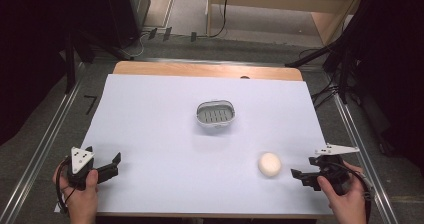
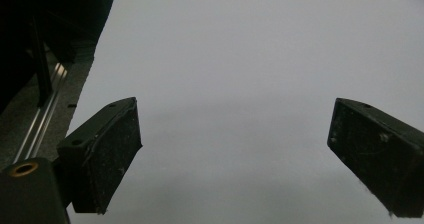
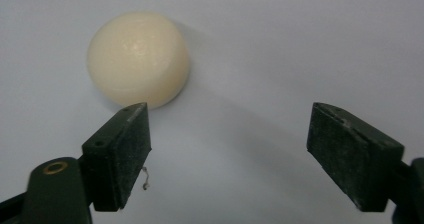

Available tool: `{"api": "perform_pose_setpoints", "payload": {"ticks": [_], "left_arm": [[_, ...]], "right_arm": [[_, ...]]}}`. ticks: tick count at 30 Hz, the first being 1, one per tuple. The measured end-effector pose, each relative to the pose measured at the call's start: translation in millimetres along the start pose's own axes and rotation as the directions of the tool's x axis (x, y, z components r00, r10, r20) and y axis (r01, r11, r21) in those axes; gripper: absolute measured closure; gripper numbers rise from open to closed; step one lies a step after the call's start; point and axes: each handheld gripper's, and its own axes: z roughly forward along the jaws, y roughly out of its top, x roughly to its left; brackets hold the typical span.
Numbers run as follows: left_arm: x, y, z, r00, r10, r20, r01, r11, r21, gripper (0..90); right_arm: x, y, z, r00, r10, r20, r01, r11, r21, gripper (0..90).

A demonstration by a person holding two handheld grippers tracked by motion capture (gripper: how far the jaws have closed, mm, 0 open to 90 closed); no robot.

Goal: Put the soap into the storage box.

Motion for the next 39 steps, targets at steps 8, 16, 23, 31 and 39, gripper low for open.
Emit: {"api": "perform_pose_setpoints", "payload": {"ticks": [8, 16, 23, 31, 39], "left_arm": [[-0.1, 0.1, 0.3, 1.0000, -0.003, 0.004, 0.003, 1.0000, 0.001, 7.4], [-0.6, 0.3, 0.9, 1.0000, 0.004, -0.002, -0.004, 1.0000, 0.008, 7.4], [-0.8, 0.4, 1.1, 1.0000, 0.004, -0.002, -0.004, 0.9999, 0.012, 7.4], [-0.3, 0.5, 1.4, 1.0000, 0.003, 0.002, -0.003, 0.9999, 0.013, 7.5], [-0.5, 0.7, 1.8, 1.0000, 0.004, 0.002, -0.004, 0.9998, 0.017, 7.5]], "right_arm": [[13.8, 10.1, 18.7, 0.9992, -0.036, -0.018, 0.038, 0.993, 0.110, 18.7], [23.1, 17.0, 26.2, 0.9983, -0.045, -0.037, 0.049, 0.989, 0.140, 18.7], [37.0, 28.0, 37.6, 0.9950, -0.079, -0.061, 0.087, 0.985, 0.151, 18.5], [47.1, 35.4, 48.9, 0.9939, -0.091, -0.063, 0.100, 0.982, 0.163, 18.5], [54.5, 40.4, 60.5, 0.9951, -0.090, -0.041, 0.095, 0.979, 0.179, 18.7]]}}
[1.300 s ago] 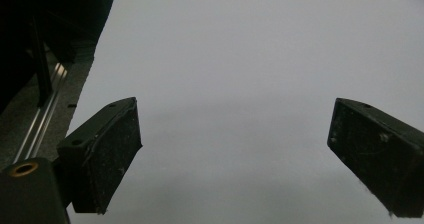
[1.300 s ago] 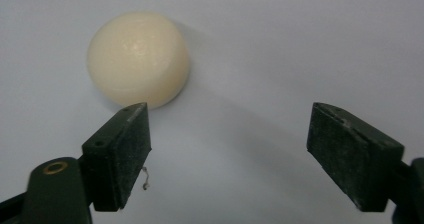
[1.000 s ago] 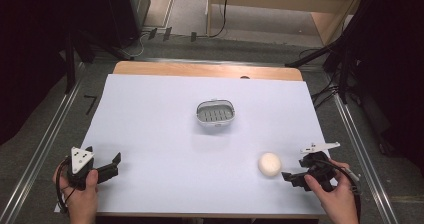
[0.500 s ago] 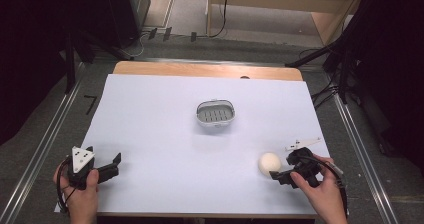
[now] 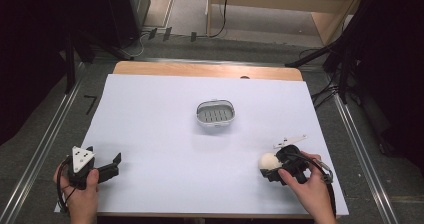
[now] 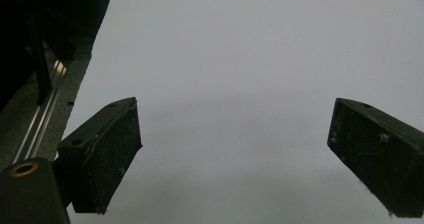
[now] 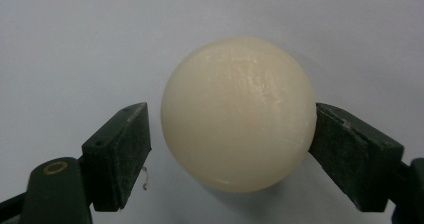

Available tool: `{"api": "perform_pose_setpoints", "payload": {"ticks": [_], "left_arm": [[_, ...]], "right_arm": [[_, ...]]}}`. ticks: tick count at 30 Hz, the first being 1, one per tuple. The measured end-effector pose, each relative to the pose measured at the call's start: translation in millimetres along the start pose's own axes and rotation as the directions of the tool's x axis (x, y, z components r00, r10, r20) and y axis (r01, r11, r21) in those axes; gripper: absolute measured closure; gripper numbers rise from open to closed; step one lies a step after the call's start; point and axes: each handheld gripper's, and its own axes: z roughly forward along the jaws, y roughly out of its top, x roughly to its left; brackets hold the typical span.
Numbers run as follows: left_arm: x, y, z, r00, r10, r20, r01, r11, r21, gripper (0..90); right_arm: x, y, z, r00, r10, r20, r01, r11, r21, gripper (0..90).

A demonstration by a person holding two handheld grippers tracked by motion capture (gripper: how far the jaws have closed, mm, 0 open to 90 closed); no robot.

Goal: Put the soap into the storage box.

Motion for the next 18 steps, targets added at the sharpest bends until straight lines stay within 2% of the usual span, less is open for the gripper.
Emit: {"api": "perform_pose_setpoints", "payload": {"ticks": [6, 10, 18], "left_arm": [[-0.1, 0.1, 0.1, 1.0000, 0.001, -0.002, -0.001, 1.0000, 0.002, 7.4], [0.1, 0.1, 0.1, 1.0000, 0.000, -0.001, 0.000, 1.0000, 0.003, 7.5], [0.3, 0.0, 0.3, 1.0000, -0.002, 0.000, 0.002, 1.0000, 0.001, 7.4]], "right_arm": [[0.9, 2.1, 4.8, 0.9999, 0.009, 0.013, -0.009, 1.000, 0.005, 20.4], [3.0, 2.2, 7.3, 0.9992, 0.012, 0.040, -0.012, 1.000, 0.012, 23.5], [2.1, -0.1, 8.5, 0.9994, 0.003, 0.036, -0.004, 1.000, 0.008, 24.6]]}}
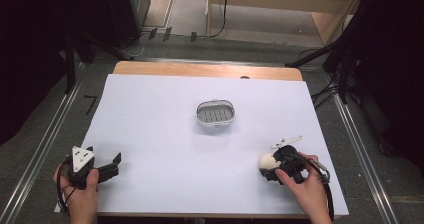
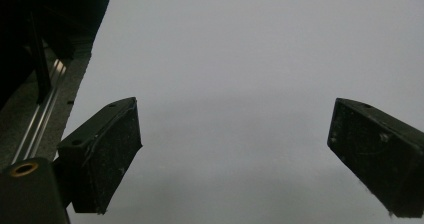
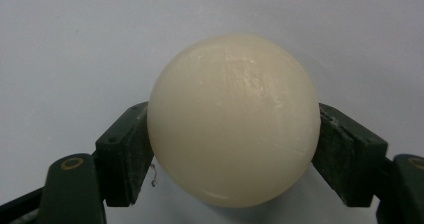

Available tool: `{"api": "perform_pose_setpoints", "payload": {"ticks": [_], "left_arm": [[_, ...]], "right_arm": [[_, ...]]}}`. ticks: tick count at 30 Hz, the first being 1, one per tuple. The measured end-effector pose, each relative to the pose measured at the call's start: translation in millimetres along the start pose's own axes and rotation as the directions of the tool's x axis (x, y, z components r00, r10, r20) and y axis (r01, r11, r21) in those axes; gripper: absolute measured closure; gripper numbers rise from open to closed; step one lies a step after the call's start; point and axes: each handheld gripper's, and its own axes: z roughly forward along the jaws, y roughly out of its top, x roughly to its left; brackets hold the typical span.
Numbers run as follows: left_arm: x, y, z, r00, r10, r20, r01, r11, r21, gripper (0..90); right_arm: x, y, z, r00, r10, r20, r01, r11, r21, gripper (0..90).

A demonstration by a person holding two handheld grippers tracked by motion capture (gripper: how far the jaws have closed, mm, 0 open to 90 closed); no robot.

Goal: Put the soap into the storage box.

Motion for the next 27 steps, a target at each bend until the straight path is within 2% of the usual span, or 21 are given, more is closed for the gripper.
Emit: {"api": "perform_pose_setpoints", "payload": {"ticks": [4, 12, 16, 27], "left_arm": [[0.0, 0.0, -0.1, 1.0000, -0.001, 0.000, 0.001, 1.0000, 0.000, 7.4], [0.3, -0.1, -0.2, 1.0000, -0.002, 0.000, 0.002, 1.0000, -0.004, 7.5], [0.3, -0.1, -0.1, 1.0000, -0.003, 0.000, 0.003, 1.0000, -0.004, 7.5], [0.6, -0.3, -0.7, 1.0000, -0.003, 0.001, 0.003, 1.0000, -0.008, 7.5]], "right_arm": [[-1.1, -0.7, -3.6, 0.9995, 0.009, -0.030, -0.010, 1.000, -0.025, 25.4], [-1.4, 1.1, -8.2, 1.0000, 0.005, -0.006, -0.005, 1.000, -0.023, 25.5], [-0.6, 3.9, -11.4, 0.9998, 0.003, -0.019, -0.004, 0.999, -0.035, 25.5], [-0.4, 14.2, -19.2, 0.9999, 0.000, -0.014, 0.000, 0.999, -0.040, 25.6]]}}
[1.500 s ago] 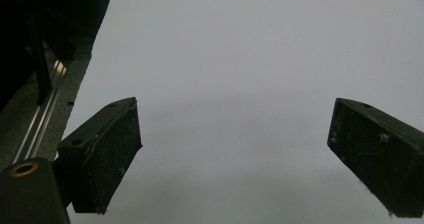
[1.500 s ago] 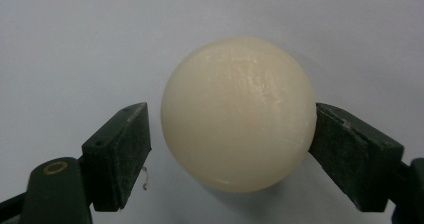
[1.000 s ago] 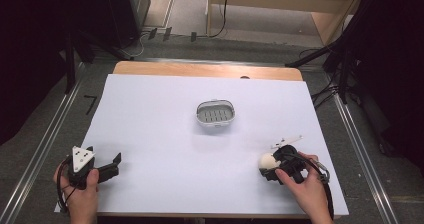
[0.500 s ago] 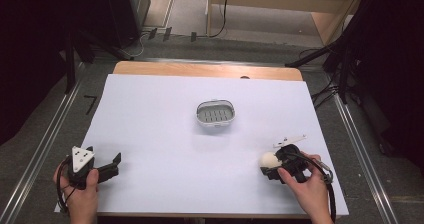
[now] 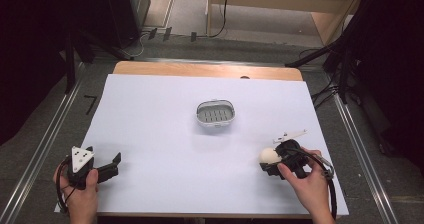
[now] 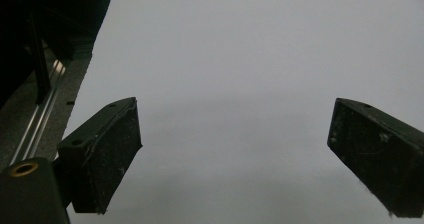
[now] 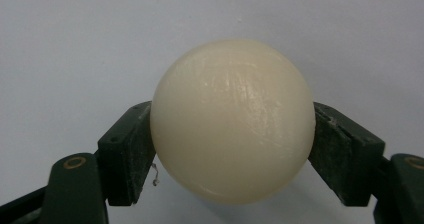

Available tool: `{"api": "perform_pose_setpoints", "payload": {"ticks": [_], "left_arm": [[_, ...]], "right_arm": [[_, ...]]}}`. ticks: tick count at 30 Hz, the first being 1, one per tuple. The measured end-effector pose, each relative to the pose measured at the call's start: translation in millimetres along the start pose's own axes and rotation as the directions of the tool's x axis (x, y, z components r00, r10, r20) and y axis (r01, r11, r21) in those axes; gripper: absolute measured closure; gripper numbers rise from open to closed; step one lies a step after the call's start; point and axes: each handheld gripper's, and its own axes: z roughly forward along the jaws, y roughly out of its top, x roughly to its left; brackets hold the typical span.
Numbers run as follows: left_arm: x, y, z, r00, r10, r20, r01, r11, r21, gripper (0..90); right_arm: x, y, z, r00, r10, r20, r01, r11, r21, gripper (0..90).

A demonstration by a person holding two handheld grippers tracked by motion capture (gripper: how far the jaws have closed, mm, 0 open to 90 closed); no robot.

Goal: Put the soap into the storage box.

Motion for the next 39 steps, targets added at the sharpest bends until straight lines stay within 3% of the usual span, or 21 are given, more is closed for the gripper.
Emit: {"api": "perform_pose_setpoints", "payload": {"ticks": [12, 16, 26, 39], "left_arm": [[0.3, -0.3, -1.0, 1.0000, -0.005, -0.001, 0.005, 1.0000, -0.005, 7.5], [0.2, -0.2, -0.7, 1.0000, -0.003, 0.000, 0.003, 1.0000, -0.004, 7.5], [0.6, 0.0, -0.6, 1.0000, -0.006, 0.001, 0.006, 1.0000, -0.001, 7.4], [0.6, -0.2, -0.6, 1.0000, -0.008, 0.001, 0.008, 1.0000, -0.005, 7.5]], "right_arm": [[-3.4, 14.1, -9.2, 0.9999, -0.003, 0.011, 0.003, 1.000, -0.021, 25.7], [-4.0, 18.4, -8.4, 1.0000, -0.007, -0.004, 0.007, 1.000, -0.026, 25.8], [2.2, 31.8, -6.1, 0.9996, -0.026, 0.006, 0.026, 1.000, -0.017, 25.7], [7.5, 51.5, -7.1, 0.9991, -0.041, -0.002, 0.041, 0.998, -0.048, 25.8]]}}
